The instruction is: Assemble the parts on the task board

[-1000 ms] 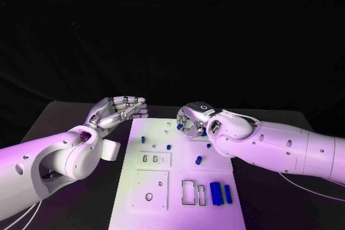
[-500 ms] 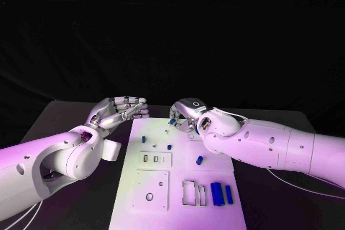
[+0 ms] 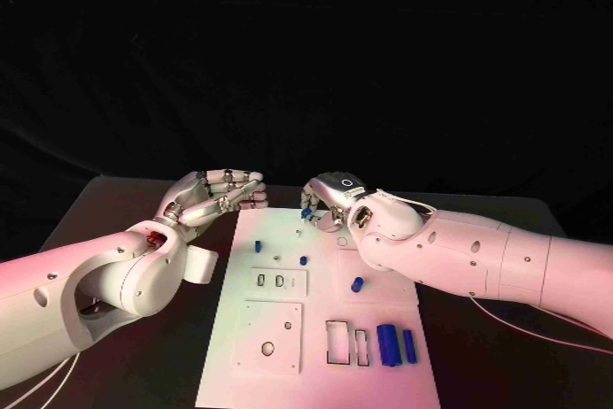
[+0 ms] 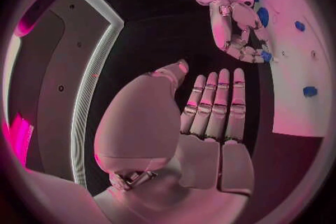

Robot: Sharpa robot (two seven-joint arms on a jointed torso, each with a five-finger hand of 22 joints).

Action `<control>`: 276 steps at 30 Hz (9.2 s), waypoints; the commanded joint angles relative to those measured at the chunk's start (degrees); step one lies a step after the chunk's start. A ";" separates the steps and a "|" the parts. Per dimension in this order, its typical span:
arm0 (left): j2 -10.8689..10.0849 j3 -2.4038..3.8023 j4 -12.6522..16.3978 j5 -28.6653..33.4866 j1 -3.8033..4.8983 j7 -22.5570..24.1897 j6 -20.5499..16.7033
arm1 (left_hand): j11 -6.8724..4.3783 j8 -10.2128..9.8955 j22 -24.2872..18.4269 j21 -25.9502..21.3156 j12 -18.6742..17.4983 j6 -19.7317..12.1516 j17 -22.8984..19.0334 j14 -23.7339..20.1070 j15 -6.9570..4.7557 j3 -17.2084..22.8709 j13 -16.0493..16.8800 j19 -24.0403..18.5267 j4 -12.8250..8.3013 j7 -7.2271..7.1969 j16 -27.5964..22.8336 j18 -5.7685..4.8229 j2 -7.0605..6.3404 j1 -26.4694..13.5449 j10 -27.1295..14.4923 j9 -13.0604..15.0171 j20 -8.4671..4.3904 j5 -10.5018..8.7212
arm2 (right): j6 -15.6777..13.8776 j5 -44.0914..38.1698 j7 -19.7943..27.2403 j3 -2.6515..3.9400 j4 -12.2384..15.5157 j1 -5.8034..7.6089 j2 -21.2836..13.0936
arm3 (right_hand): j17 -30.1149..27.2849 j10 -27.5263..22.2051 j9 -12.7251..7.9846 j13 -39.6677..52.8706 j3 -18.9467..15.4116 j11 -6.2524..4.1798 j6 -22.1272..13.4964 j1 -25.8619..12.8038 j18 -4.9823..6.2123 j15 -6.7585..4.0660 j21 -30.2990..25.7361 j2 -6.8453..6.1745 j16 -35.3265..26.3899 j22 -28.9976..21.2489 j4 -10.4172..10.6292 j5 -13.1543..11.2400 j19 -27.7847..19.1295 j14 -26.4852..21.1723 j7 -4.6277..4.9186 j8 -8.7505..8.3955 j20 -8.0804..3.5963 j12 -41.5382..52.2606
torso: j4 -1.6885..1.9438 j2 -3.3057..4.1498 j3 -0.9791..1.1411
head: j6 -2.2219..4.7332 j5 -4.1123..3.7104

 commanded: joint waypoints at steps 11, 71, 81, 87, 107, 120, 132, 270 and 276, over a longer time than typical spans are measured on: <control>0.14 0.06 0.10 -0.21 0.19 0.18 1.08 | 0.49 -0.39 -0.05 -0.36 -0.20 -0.40 0.08 -0.02 0.40 0.26 0.01 0.38 0.06 2.04 -0.35 0.35 -0.18 0.49 -0.02 -0.08 0.08 -0.17 | 2.41 -0.04 0.57 0.00 -0.65 -0.39 0.60 | -0.09 -0.01 6.07 0.17 0.26 0.02 -0.53 0.05 -0.78 -0.28 0.21 0.63 0.34 0.18 0.05 0.34 -0.07 1.69 0.03 1.91 -0.15 0.22 | 0.01 0.18 0.06 | -0.25 0.27; -0.30 0.04 -1.13 0.15 0.66 -0.01 1.77 | 0.54 -0.58 -0.19 -0.48 -0.62 -0.48 0.20 0.04 0.43 0.77 0.01 0.45 -0.32 2.07 -0.59 0.35 -0.34 0.37 0.00 -0.15 0.09 -0.20 | 0.50 20.56 1.47 0.49 12.25 0.76 -15.71 | -1.73 4.91 6.47 6.17 -8.38 0.08 -8.04 -3.33 -0.41 0.10 -1.24 -4.09 0.42 -0.28 1.50 -0.33 -0.97 1.24 1.67 -6.24 0.53 10.39 | -1.57 -0.84 1.04 | 0.11 0.63; -0.11 0.02 -1.94 0.26 0.63 0.03 2.10 | 0.54 -0.58 -0.19 -0.48 -0.62 -0.48 0.20 0.04 0.43 0.77 0.01 0.45 -0.32 2.07 -0.59 0.35 -0.34 0.37 0.00 -0.15 0.09 -0.20 | 6.85 27.90 0.19 0.55 11.43 1.38 -20.11 | 16.09 3.04 11.05 60.11 -24.40 1.15 -14.37 1.73 -1.80 0.99 2.63 -0.77 9.21 6.39 7.88 0.66 2.99 4.43 2.31 -1.02 1.11 67.33 | -1.91 -1.21 1.61 | 0.03 0.54; 0.02 0.01 -2.13 0.27 0.62 0.02 2.30 | 0.54 -0.58 -0.19 -0.48 -0.62 -0.48 0.20 0.04 0.43 0.77 0.01 0.45 -0.32 2.07 -0.59 0.35 -0.34 0.37 0.00 -0.15 0.09 -0.20 | 8.24 26.64 -0.29 0.50 9.68 1.23 -19.16 | 18.30 6.06 11.35 65.20 -26.98 1.36 -14.87 3.40 -2.15 1.23 3.64 -0.28 10.09 7.95 9.84 0.68 3.98 4.84 2.48 -0.23 1.36 72.55 | -1.81 -1.11 1.68 | 0.04 0.60; -0.18 0.01 -1.92 0.27 0.61 -0.10 2.53 | 0.52 -0.65 -0.23 -0.53 -0.79 -0.51 0.25 0.07 0.43 0.99 0.02 0.48 -0.50 2.02 -0.69 0.35 -0.41 0.32 0.00 -0.18 0.10 -0.19 | 8.00 22.04 -0.71 0.24 6.69 -0.13 -15.11 | 18.94 6.33 11.31 65.85 -27.32 1.41 -15.03 4.38 -2.24 1.29 3.89 0.15 10.33 8.36 10.40 0.73 4.22 4.97 2.54 -0.14 1.41 73.25 | -1.49 -0.66 1.52 | -0.64 0.62; -0.16 0.02 -1.88 0.27 0.62 -0.16 2.68 | 0.52 -0.65 -0.23 -0.53 -0.79 -0.51 0.25 0.07 0.43 0.99 0.02 0.48 -0.50 2.02 -0.69 0.35 -0.41 0.32 0.00 -0.18 0.10 -0.19 | 8.19 20.64 -0.95 0.20 5.91 -0.44 -14.12 | 19.25 6.35 11.29 66.02 -27.07 1.42 -14.88 5.07 -2.28 1.31 4.01 0.56 10.45 8.56 10.60 0.76 4.33 5.03 2.55 -0.03 1.44 73.44 | -1.63 -0.70 1.57 | -1.03 0.73; -0.20 0.02 -1.85 0.27 0.62 -0.23 2.73 | 0.53 -0.70 -0.27 -0.57 -0.92 -0.51 0.29 0.10 0.43 1.17 0.02 0.50 -0.62 2.04 -0.77 0.35 -0.43 0.25 0.02 -0.19 0.10 -0.19 | 9.35 18.84 -1.34 0.19 5.44 -0.72 -13.61 | 19.46 6.66 11.20 66.58 -26.02 1.34 -14.21 6.42 -2.35 1.27 4.22 1.15 10.54 8.92 10.78 0.79 4.52 5.06 2.46 0.21 1.43 74.00 | -1.53 -0.67 1.59 | -1.22 0.81; -0.06 -0.02 -3.88 0.31 0.57 -0.40 3.84 | 0.58 -0.92 -0.37 -0.73 -1.41 -0.57 0.45 0.17 0.47 1.97 0.03 0.58 -1.05 2.07 -1.10 0.34 -0.43 -0.10 0.07 -0.27 0.10 -0.20 | 1.21 35.17 18.82 -0.07 16.53 -0.95 -26.30 | 16.91 3.99 8.88 63.70 -10.59 2.08 -11.45 2.64 -1.85 1.86 2.19 -1.53 9.46 8.40 8.20 0.59 3.05 4.29 3.41 -9.71 1.97 71.26 | -4.13 -2.23 2.82 | -1.36 1.89; 0.18 -0.04 -4.44 0.31 0.53 -0.35 4.06 | 0.58 -0.92 -0.37 -0.73 -1.41 -0.57 0.45 0.17 0.47 1.97 0.03 0.58 -1.05 2.07 -1.10 0.34 -0.43 -0.10 0.07 -0.27 0.10 -0.20 | 2.80 35.21 19.97 -0.15 13.66 -2.22 -27.46 | 17.38 3.96 8.88 63.67 -10.53 2.10 -11.49 2.88 -1.90 1.88 2.30 -1.71 9.61 8.54 7.99 0.57 3.17 4.40 3.44 -9.83 1.98 71.22 | -4.41 -2.32 3.26 | -1.58 1.80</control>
